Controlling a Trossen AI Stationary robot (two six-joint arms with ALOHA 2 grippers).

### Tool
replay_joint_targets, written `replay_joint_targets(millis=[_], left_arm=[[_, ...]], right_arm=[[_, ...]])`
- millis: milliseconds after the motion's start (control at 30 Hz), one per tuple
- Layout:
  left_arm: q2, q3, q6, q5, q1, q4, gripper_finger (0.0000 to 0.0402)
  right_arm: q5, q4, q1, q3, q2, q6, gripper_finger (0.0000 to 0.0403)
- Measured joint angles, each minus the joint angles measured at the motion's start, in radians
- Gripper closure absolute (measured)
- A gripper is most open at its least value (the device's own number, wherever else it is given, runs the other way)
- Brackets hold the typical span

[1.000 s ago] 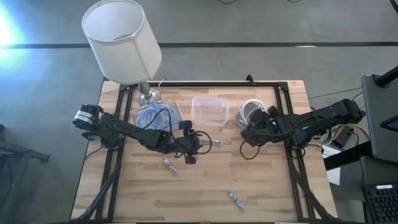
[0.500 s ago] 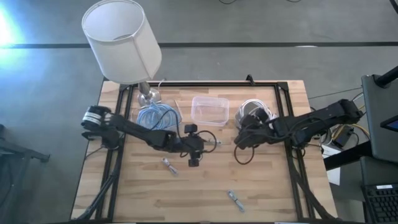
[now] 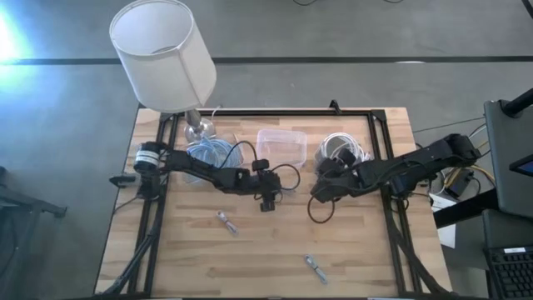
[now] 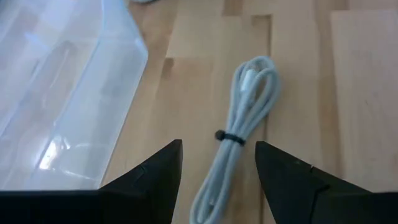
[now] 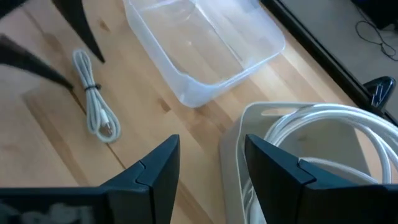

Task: Pick & Place USB Port
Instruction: Put the white charger cable into the right transparent bin

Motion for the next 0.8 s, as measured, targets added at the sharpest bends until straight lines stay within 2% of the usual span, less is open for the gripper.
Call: replay_joint_targets(millis=[133,433,533,800], left_arm=[[0.013,-0.004,-0.007,0.043,0.009,-0.008,0.0198],[0.051,-0.003,-0.019,0.050,0.010,-0.007,0.0236],[0.051,-0.003,-0.039,0.056,0.010,-0.007,0.0267],[0.016,-0.005,-0.050,0.062,0.007,-0.020,0.0380]], right_arm=[[0.000,-0.003,0.002,-0.002,0.022,0.000,0.0225],[0.000,-0.001,0.004,0.000,0.004,-0.010,0.0234],[0.000,0.000,0.004,-0.001,0.003,-0.010,0.0238],[-0.001,-0.001,0.005,-0.005,0.002,-0.007,0.0243]])
